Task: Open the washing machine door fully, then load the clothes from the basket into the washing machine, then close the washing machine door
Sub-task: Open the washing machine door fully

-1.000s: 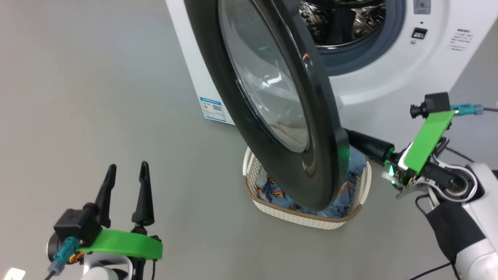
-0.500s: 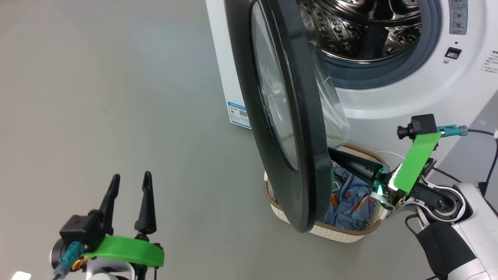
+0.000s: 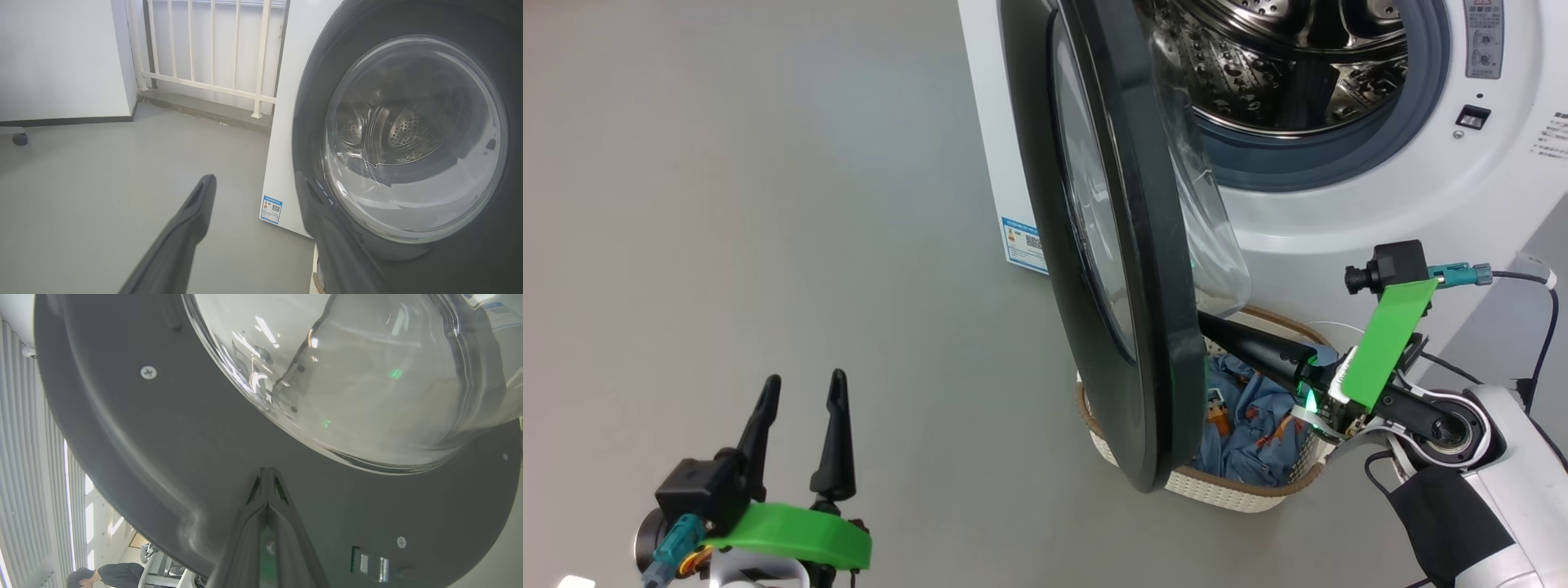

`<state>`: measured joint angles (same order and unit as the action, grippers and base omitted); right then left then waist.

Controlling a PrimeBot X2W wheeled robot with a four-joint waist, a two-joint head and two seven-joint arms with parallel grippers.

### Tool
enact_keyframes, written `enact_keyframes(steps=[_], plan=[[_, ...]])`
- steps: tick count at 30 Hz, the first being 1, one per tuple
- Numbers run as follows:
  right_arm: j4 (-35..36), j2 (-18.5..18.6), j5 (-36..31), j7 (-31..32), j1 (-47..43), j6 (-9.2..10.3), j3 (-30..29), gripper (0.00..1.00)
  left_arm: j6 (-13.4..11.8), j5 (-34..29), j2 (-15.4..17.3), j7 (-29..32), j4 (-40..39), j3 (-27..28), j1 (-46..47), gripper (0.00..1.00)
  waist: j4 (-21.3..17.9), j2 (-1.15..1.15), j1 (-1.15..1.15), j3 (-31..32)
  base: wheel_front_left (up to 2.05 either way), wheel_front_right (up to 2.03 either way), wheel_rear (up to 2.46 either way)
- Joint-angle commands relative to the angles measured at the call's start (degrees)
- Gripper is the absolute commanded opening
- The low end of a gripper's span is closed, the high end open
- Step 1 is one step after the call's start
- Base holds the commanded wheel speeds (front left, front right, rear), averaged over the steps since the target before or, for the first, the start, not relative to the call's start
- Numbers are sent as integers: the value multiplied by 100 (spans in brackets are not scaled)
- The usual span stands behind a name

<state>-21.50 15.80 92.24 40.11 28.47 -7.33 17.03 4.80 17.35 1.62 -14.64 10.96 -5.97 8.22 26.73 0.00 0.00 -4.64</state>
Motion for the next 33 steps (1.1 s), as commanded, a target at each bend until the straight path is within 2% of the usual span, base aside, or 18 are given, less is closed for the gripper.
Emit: enact_keyframes(steps=[1, 12, 13, 14, 15, 16, 17, 18, 23, 28, 33], plan=[[147, -60, -93, 20, -39, -16, 89, 0, -4, -26, 126, -36, -115, 203, 123, 100, -42, 0, 0, -10, 0, 0, 0], [188, -37, -255, -242, 16, -16, -25, 0, -24, 8, 126, -36, -144, 199, 80, 100, -431, 0, 0, 63, 0, 0, 0], [199, -34, -270, -273, 11, -16, -36, 3, -24, 5, 126, -36, -146, 198, 78, 100, -484, 0, 0, 72, 0, 0, 0], [225, -19, -317, -326, 10, -16, -43, 29, -22, 2, 126, -36, -145, 196, 76, 100, -539, 0, 0, 77, 0, 0, 0], [269, -8, -365, -383, 7, -16, -48, 45, -20, 0, 126, -36, -146, 195, 77, 100, -594, 0, 0, 78, 0, 0, 0], [330, -11, -384, -417, -4, -16, -49, 57, -20, -3, 126, -36, -149, 197, 78, 100, -651, 0, 0, 83, 0, 0, 0], [410, -10, -408, -461, -18, -16, -54, 87, -19, -6, 126, -36, -149, 200, 78, 100, -710, 0, 0, 88, 0, 0, 0], [502, -2, -451, -517, -35, -16, -55, 100, -18, -8, 126, -36, -147, 204, 79, 100, -770, 0, 0, 92, 0, 0, 0], [963, 38, -673, -844, -209, -16, -48, 100, -19, -16, 126, -36, -150, 206, 44, 100, -1074, 0, 0, 156, 0, 0, 0], [1392, 131, -1153, -1676, -460, -16, -50, 100, -27, -10, 126, -36, -172, 191, 12, 100, -1411, 0, 0, 258, 0, 0, 0], [1493, 307, -1698, -2297, -742, -16, 146, 100, -50, -2, 126, -36, -176, 189, -39, 100, -1668, 0, 0, 367, 0, 0, 0]])
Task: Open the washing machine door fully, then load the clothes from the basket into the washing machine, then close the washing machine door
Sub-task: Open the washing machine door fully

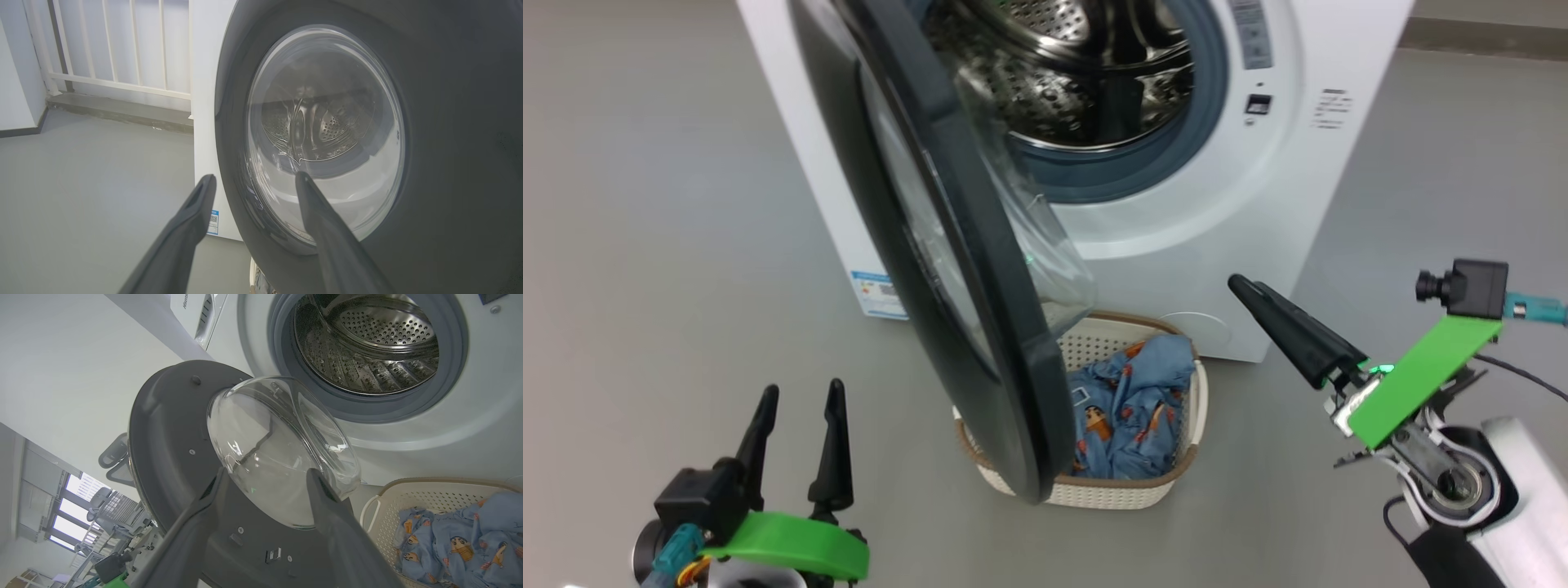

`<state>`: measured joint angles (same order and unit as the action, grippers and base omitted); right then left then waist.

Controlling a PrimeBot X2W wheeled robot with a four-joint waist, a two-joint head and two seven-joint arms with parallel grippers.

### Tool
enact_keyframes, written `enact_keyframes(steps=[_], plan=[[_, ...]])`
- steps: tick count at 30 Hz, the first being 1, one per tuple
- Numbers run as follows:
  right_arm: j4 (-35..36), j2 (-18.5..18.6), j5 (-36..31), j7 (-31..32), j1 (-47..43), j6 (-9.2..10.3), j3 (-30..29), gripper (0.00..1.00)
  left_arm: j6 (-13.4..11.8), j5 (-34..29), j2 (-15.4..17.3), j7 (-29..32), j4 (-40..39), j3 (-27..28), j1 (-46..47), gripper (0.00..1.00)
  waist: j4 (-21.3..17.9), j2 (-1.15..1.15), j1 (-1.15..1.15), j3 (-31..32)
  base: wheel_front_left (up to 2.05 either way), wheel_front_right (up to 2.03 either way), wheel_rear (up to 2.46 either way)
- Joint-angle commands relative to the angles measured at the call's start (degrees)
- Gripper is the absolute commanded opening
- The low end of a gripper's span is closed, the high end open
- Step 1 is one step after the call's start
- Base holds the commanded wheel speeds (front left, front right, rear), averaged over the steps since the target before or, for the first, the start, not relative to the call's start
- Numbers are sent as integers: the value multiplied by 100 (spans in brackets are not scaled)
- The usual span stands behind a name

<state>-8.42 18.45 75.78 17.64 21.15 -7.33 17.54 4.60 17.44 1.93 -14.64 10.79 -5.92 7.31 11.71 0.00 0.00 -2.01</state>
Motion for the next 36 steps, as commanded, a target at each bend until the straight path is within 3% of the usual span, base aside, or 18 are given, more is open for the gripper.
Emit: enact_keyframes(steps=[1, 12, 21, 31, 36], plan=[[198, 69, -157, -176, -56, -16, 142, 100, -28, -21, 95, -36, -154, 190, 38, 100, -225, 0, 0, 122, 0, 0, 0], [206, 375, -1269, -1855, -409, -16, 384, 100, -33, -106, 95, -36, -279, 480, -146, 100, -897, 0, 0, 198, 0, 0, 0], [-149, 647, -2444, -3059, -755, -16, 426, 100, -51, -68, 95, -36, -418, 504, -257, 100, -1042, 0, 0, 206, 0, 0, 0], [-494, -140, -3933, -3261, -1141, -16, -662, 100, -93, 6, 95, -36, -473, 509, -245, 100, -1125, 0, 0, 135, 0, 0, 0], [-512, -402, -4549, -3262, -1250, -16, -831, 100, -90, 5, 95, -36, -475, 503, -209, 100, -1123, 0, 0, 119, 0, 0, 0]])
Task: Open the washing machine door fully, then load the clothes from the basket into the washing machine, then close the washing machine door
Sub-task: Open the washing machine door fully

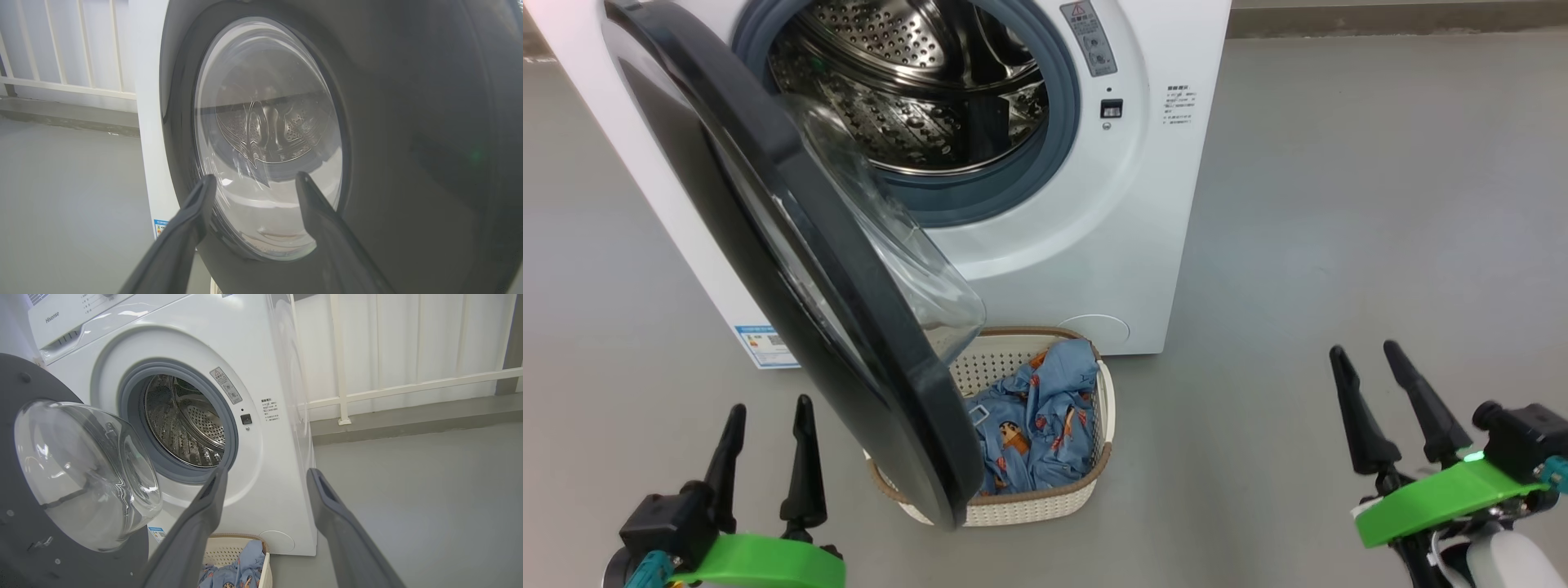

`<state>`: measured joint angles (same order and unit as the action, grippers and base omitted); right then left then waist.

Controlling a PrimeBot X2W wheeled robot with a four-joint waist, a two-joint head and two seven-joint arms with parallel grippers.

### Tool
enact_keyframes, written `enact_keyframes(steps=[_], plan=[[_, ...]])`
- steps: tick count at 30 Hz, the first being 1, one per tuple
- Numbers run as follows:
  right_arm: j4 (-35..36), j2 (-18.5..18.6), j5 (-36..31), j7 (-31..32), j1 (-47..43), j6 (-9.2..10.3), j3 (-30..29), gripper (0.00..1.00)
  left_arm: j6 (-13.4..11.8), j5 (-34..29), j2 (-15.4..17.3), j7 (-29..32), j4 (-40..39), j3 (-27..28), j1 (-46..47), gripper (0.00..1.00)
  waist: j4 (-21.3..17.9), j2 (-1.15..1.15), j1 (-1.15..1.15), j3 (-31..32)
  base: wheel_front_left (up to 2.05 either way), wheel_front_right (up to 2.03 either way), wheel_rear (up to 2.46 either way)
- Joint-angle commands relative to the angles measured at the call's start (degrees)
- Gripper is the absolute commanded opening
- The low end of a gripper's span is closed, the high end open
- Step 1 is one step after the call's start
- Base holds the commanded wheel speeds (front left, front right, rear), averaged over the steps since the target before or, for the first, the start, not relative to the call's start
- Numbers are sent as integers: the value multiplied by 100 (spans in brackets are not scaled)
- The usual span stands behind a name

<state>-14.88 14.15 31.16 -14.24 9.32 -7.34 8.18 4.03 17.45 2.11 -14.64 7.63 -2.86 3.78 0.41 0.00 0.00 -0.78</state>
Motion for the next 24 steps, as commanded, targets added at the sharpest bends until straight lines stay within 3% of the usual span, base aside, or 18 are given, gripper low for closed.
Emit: enact_keyframes(steps=[1, 24], plan=[[105, 3, -157, -74, -82, -14, 112, 100, -29, 0, 76, -36, -157, 191, 152, 100, 16, 0, 0, -6, 0, 0, 0], [-162, -116, -500, -75, -26, -14, 40, 100, 26, -29, 76, -36, -86, 200, 267, 100, 84, 0, 0, -29, 0, 0, 0]])
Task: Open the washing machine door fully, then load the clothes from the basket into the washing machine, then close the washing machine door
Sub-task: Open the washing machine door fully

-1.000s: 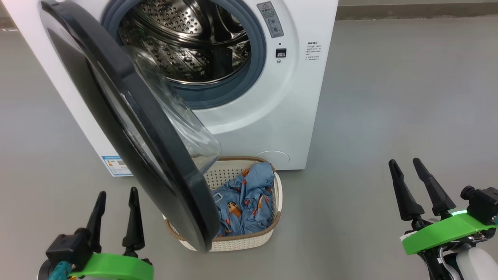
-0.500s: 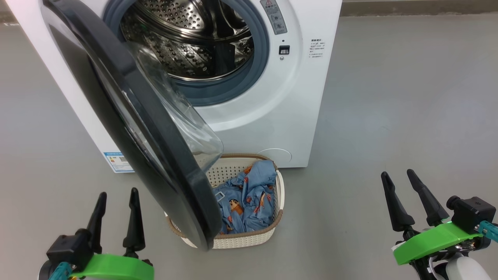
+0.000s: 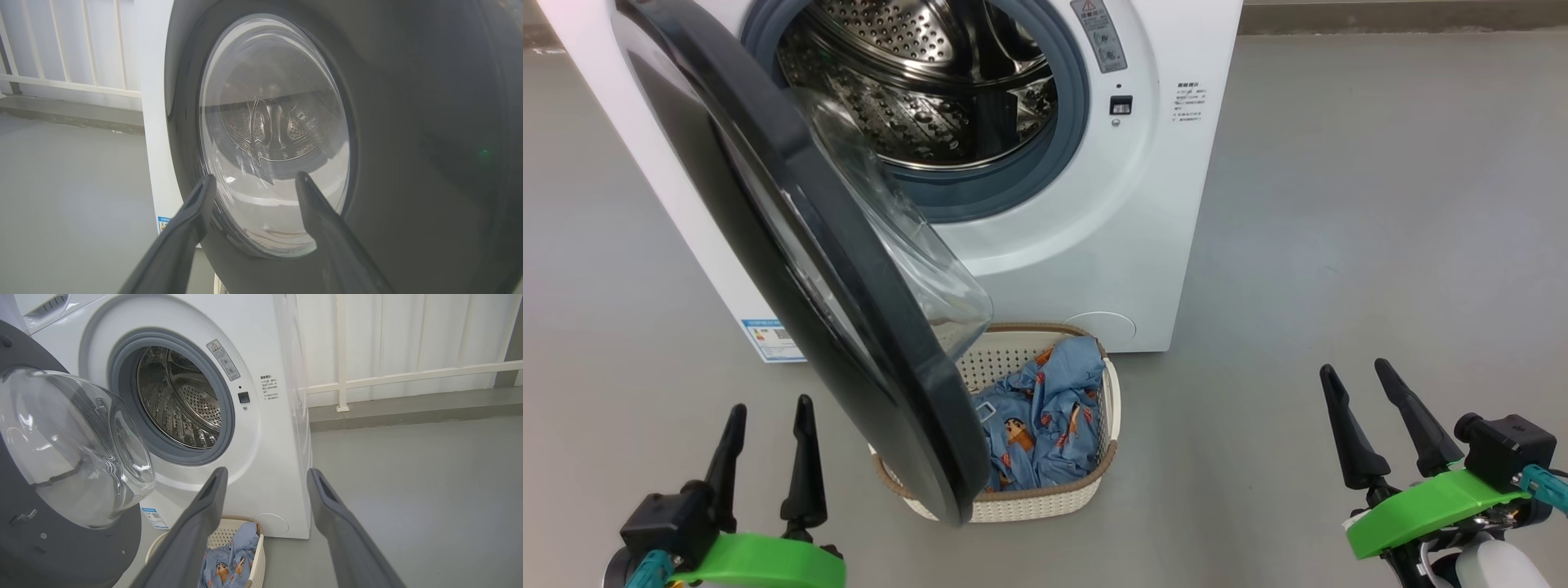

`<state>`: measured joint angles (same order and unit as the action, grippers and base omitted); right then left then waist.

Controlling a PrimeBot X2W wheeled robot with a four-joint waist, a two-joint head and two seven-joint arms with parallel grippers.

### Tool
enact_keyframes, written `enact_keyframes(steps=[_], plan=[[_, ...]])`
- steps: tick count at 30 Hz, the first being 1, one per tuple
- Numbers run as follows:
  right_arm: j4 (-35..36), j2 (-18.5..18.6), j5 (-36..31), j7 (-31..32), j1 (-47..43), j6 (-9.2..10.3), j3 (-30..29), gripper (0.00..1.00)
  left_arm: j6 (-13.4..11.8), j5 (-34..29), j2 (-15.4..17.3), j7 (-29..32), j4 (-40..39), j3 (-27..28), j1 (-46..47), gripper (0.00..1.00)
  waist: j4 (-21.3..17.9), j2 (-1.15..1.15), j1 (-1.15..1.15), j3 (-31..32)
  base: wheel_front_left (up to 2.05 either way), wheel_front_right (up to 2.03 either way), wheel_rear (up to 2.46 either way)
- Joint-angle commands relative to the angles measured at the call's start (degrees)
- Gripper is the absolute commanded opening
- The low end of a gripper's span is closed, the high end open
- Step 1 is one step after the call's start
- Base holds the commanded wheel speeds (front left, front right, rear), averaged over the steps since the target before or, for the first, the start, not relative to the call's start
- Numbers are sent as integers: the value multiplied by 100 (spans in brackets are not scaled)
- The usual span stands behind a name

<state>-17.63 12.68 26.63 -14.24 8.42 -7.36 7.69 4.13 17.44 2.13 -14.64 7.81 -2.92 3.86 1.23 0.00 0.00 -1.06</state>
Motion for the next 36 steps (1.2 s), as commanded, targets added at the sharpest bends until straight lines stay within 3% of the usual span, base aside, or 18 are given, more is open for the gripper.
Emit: enact_keyframes(steps=[1, 26, 27, 28, 29, 36], plan=[[108, 30, -49, -75, 68, -13, 89, 100, 17, -29, 75, -36, -101, 208, 264, 100, 4, 0, 0, -1, 0, 0, 0], [-33, -21, -62, -75, 91, -13, 128, 100, 76, 8, 75, -36, -105, 312, 310, 100, -6, 0, 0, 61, 0, 0, 0], [-33, -26, -69, -75, 90, -13, 124, 100, 84, 14, 75, -36, -138, 323, 314, 41, -5, 0, 0, 52, 0, 0, 0], [-34, -30, -73, -75, 87, -13, 122, 100, 89, 14, 75, -36, -160, 328, 319, 5, -4, 0, 0, 48, 0, 0, 0], [-37, -34, -77, -75, 84, -13, 120, 100, 94, 10, 75, -36, -181, 331, 324, 0, -3, 0, 0, 48, 0, 0, 0], [-64, -64, -83, -75, 80, -13, 136, 100, 125, -122, 75, -36, -550, 390, 415, 0, -6, 0, 0, 74, 0, 0, 0]])
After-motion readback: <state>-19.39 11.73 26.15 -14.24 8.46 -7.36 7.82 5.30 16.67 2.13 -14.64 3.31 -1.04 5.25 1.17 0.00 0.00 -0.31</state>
